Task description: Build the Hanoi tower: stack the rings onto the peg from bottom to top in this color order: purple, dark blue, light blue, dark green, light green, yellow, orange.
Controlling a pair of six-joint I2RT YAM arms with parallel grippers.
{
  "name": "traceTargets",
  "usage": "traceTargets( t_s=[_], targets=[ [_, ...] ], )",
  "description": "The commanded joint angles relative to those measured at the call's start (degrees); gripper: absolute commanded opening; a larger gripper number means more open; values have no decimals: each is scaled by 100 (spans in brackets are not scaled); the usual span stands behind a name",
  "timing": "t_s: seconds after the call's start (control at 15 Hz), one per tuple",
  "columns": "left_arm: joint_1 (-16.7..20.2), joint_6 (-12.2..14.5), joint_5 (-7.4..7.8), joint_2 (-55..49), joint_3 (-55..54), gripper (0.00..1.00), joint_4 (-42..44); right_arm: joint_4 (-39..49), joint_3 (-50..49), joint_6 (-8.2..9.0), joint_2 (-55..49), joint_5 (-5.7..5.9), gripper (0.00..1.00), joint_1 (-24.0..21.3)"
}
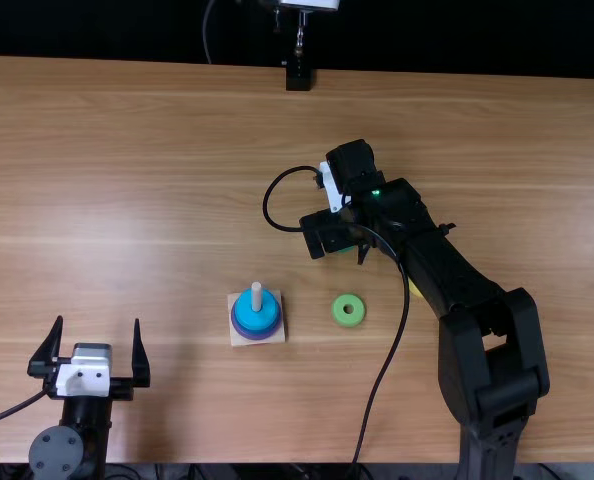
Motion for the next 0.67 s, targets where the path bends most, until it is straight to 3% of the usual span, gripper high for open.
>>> traceTargets(
  t_s=[0.0,0.6],
  targets=[
    [-8,23,-7,-62,-128,100,-26,-12,255,38,242,52,100,-38],
    [-8,23,-7,-62,-128,100,-26,-381,281,49,347,41,100,-30]
  ],
)
